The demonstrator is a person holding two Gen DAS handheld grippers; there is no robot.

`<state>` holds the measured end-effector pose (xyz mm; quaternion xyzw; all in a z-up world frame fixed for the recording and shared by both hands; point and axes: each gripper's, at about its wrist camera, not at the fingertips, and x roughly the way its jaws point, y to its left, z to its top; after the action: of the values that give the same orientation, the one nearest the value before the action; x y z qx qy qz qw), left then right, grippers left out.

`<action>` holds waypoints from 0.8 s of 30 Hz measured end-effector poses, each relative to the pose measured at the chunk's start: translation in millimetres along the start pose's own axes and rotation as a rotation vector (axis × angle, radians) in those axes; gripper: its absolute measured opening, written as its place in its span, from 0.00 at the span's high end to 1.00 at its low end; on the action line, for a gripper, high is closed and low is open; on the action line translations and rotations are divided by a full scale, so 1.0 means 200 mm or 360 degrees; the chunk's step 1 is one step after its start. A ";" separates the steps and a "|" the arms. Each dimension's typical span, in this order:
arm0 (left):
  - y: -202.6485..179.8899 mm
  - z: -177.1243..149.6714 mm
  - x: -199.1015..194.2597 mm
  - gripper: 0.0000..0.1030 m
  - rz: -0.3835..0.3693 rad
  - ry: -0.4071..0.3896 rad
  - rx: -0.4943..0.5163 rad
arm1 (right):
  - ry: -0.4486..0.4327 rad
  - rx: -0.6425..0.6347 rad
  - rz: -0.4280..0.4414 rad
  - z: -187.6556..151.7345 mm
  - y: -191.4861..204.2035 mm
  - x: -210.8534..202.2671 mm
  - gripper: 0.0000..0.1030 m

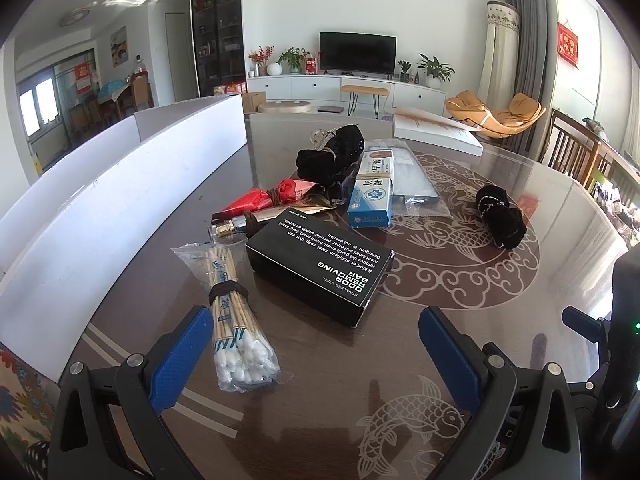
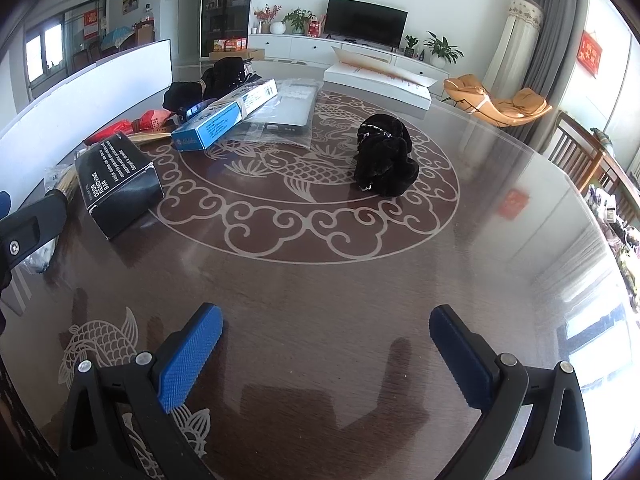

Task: Organize objects
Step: 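Move the right gripper toward the black cloth bundle on the table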

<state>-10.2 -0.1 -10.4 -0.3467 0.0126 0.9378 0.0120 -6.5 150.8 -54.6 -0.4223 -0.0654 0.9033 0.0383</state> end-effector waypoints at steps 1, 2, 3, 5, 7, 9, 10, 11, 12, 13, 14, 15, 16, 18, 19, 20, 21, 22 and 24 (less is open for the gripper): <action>0.00 0.00 0.00 0.00 -0.0001 0.0000 0.0000 | 0.0001 -0.0001 0.0000 0.00 0.00 0.00 0.00; 0.00 0.00 0.00 0.00 -0.0005 0.0002 -0.0004 | 0.0000 -0.0003 -0.0001 0.00 0.00 0.00 0.00; 0.00 0.00 0.00 0.00 -0.0005 0.0002 -0.0004 | 0.0000 -0.0003 -0.0002 0.00 0.00 0.00 0.00; 0.00 0.00 0.00 0.00 -0.0004 0.0001 -0.0003 | 0.0000 -0.0004 -0.0003 0.00 0.00 0.00 0.00; 0.00 0.00 0.00 0.00 -0.0002 0.0001 -0.0001 | -0.0001 -0.0003 -0.0002 0.00 0.00 0.00 0.00; 0.00 -0.01 0.00 0.00 -0.0002 -0.0002 0.0000 | 0.0000 -0.0002 0.0000 0.00 0.00 0.00 0.00; 0.00 -0.01 0.00 0.00 -0.0001 -0.0003 0.0000 | 0.0000 -0.0002 0.0001 0.00 0.00 0.00 0.00; 0.00 -0.01 0.00 0.00 -0.0004 -0.0013 -0.0003 | 0.0001 -0.0001 0.0003 0.00 0.00 0.00 0.00; 0.00 -0.01 0.00 0.00 -0.0009 -0.0023 -0.0010 | 0.0000 0.0001 0.0003 0.00 0.00 0.00 0.00; 0.00 -0.01 0.00 0.00 -0.0002 -0.0019 -0.0001 | -0.0001 0.0003 0.0004 0.00 0.00 0.00 0.00; 0.00 -0.01 0.01 0.00 0.0000 -0.0017 0.0001 | -0.0002 0.0005 0.0005 0.00 0.00 0.00 0.00; 0.00 -0.01 0.01 0.00 0.0004 -0.0015 0.0006 | -0.0003 0.0007 0.0005 0.00 0.00 0.00 0.00; 0.00 -0.01 0.01 0.00 0.0006 -0.0013 0.0008 | -0.0003 0.0009 0.0005 0.00 0.00 0.00 0.00; -0.01 -0.01 0.02 0.00 0.0028 -0.0005 0.0030 | -0.0002 0.0012 0.0007 0.00 0.00 0.00 0.00; -0.01 -0.01 0.02 0.00 0.0044 0.0004 0.0047 | 0.0002 0.0015 0.0004 0.00 0.00 0.00 0.00; 0.00 -0.01 0.02 0.00 0.0056 0.0012 0.0054 | 0.0009 0.0019 0.0002 0.00 -0.01 0.00 0.00; 0.00 -0.01 0.02 0.00 0.0061 0.0016 0.0049 | 0.0012 0.0025 0.0006 0.00 -0.01 0.00 0.00; 0.01 0.00 0.03 0.00 0.0080 0.0028 0.0056 | 0.0016 0.0033 0.0008 0.00 -0.02 0.01 0.00; 0.04 0.00 0.04 0.00 0.0057 0.0045 0.0005 | 0.0024 0.0058 0.0032 0.00 -0.03 0.01 0.00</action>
<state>-16.6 -8.5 -14.4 -0.3597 0.0205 0.9328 -0.0046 -8.3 157.1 -54.7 -0.4288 -0.0443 0.9015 0.0374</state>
